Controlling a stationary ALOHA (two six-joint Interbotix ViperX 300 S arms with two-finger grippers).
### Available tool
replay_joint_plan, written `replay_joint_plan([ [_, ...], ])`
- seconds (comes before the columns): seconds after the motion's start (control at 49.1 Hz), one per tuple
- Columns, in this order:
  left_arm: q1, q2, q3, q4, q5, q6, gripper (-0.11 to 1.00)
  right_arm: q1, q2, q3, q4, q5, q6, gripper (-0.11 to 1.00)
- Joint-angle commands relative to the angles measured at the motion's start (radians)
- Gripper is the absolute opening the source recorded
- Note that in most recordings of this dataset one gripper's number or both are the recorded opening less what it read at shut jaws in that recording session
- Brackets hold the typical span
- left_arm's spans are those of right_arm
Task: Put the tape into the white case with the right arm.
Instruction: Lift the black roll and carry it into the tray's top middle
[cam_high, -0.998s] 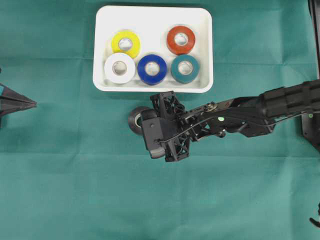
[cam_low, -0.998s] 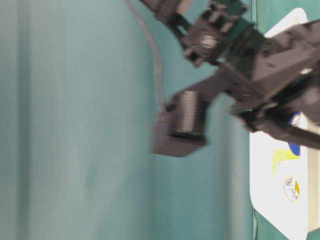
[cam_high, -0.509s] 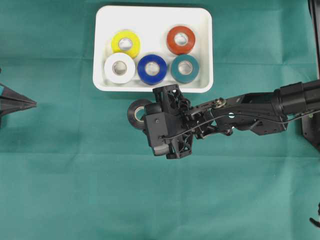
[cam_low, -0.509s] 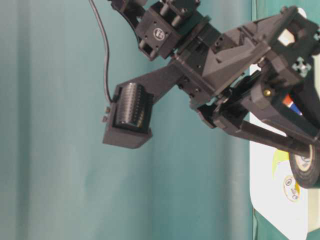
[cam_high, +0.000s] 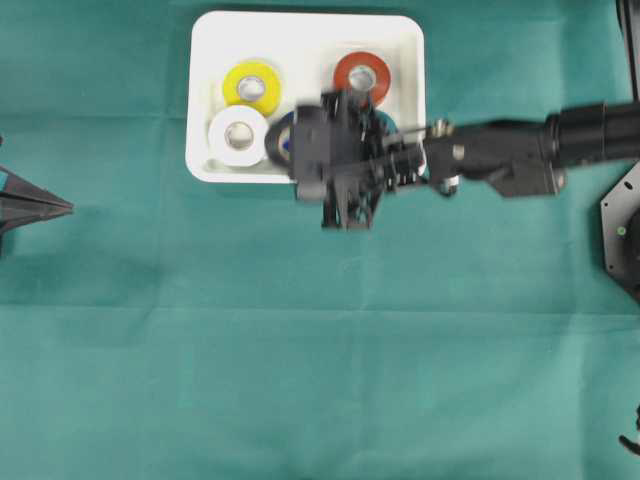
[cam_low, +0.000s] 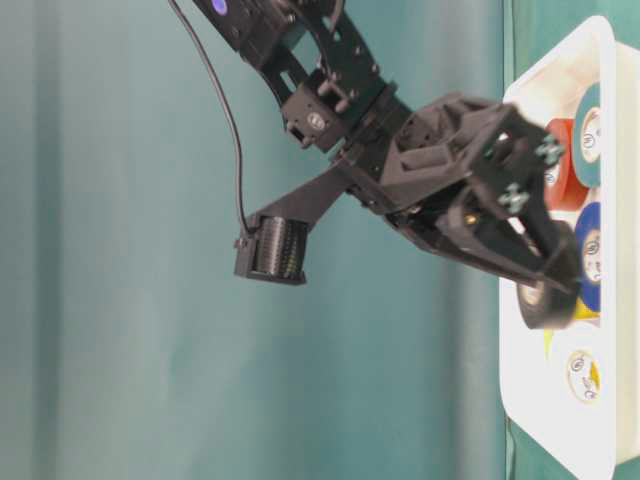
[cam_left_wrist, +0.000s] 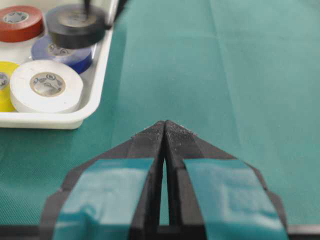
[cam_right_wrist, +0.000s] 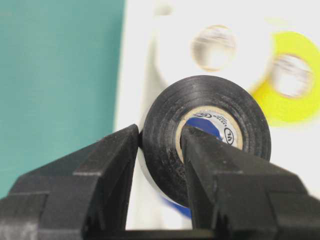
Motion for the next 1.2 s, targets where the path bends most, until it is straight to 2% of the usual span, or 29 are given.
replay_joint_plan([
  [0.0,0.002,0.009,-0.011,0.0,-0.005,0.002,0.0,-0.04,-0.043,-0.025,-0.002,-0.031,-0.002,0.01],
  [0.244,0.002,0.008,-0.011,0.0,-0.005,0.002,0.0,-0.161,-0.035,-0.025,0.0,-0.063,-0.002,0.01],
  [0.346,0.002,0.009,-0.011,0.0,-0.005,0.002,0.0,-0.187,-0.025,-0.025,0.0,-0.069,-0.002,0.01],
  [1.039,0.002,0.009,-0.011,0.0,-0.005,0.002,0.0,-0.213,-0.006,-0.021,0.0,-0.1,0.006,0.01],
  [1.1,0.003,0.008,-0.011,0.0,-0.005,0.002,0.0,-0.213,-0.006,-0.018,0.0,-0.1,0.006,0.08],
  [1.182,0.002,0.009,-0.009,0.0,-0.005,0.002,0.0,-0.213,-0.008,-0.017,-0.002,-0.097,0.006,0.26],
])
